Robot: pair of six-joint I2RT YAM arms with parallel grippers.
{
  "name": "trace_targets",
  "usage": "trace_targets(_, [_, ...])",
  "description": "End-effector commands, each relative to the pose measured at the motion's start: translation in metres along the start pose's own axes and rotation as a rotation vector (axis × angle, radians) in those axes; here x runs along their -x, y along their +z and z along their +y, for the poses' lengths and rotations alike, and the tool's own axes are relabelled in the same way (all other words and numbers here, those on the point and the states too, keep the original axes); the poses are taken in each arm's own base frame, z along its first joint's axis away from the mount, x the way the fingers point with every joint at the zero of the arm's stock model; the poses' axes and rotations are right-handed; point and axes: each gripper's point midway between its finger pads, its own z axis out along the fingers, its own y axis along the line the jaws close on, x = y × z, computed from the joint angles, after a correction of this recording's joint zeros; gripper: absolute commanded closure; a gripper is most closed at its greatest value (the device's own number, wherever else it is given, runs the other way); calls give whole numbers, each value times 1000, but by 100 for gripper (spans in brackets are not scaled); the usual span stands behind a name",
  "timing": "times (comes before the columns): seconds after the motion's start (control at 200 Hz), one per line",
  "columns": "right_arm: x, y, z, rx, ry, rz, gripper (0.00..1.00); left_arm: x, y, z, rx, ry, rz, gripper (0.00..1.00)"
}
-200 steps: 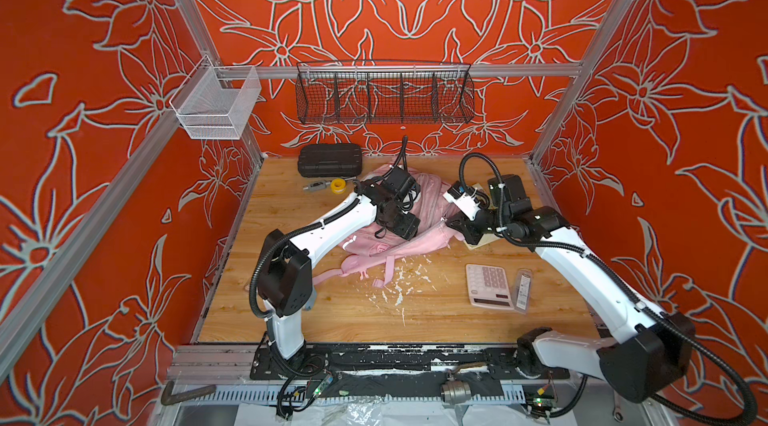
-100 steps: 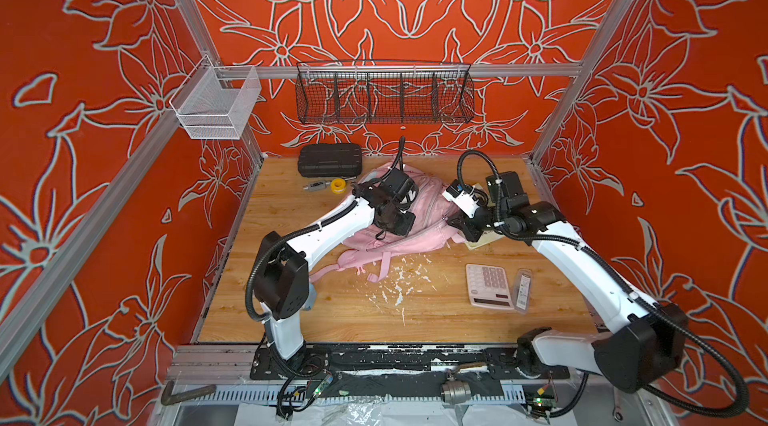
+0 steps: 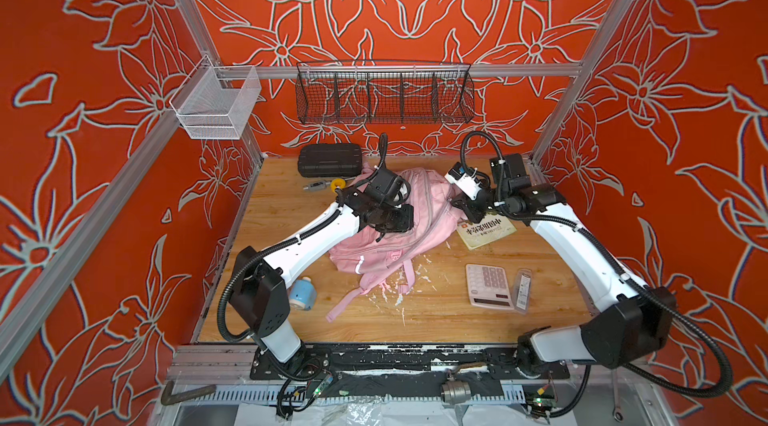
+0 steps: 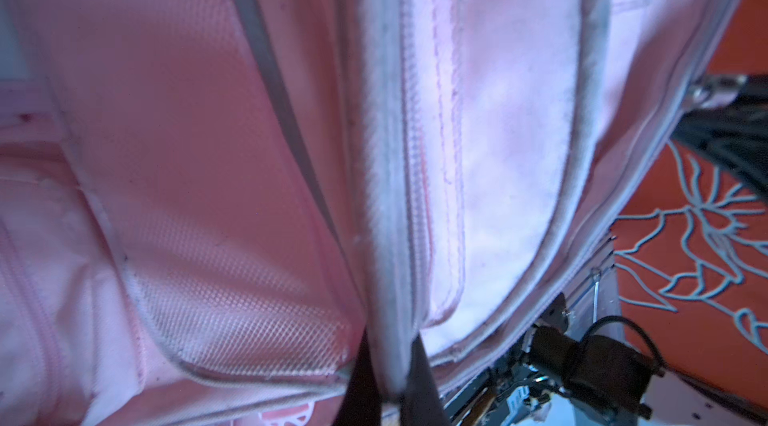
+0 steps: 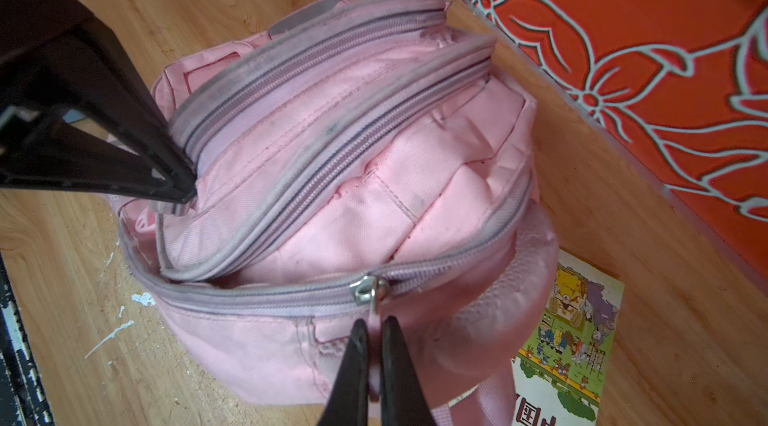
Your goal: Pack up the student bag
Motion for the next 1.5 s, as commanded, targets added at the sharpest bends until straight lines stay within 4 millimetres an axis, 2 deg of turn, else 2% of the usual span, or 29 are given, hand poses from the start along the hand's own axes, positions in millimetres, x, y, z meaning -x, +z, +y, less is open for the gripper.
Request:
trace_targets(0.0, [5,-11,7,-2,-23,-34,100,45,-12,-30,-164,-85,-138,100])
trace_targets(0.15, [-7,-6,23,3,-14,3,100,70,-21,-33,-226,-173,-224,100])
trace_targets(0.35, [-13,5,40,1,-20,38,100,89,-31,-45,-278,-214,-287,100])
trace_targets(0.58, [-6,12,54,11,-26,-14,100,102,-38,-51,-313,-236,-324,100])
trace_targets(0.896, [-16,29,74,41,-49,-66,100,119,-53,-61,-379,-264,-365,100])
trace_targets(1.036, [-17,25,81,59,-51,-94,100,127,-62,-57,-378,-282,-408,100])
trace_targets(1.201, [-13,16,101,154,-88,-148,100,135,-62,-56,-356,-266,-416,100])
trace_targets(1.376, [-28,8,108,174,-148,-92,100,142,-64,-48,-345,-272,-439,100])
trace_targets(1.491, [-33,6,103,143,-194,-74,100,142,-64,-46,-340,-265,-435,100])
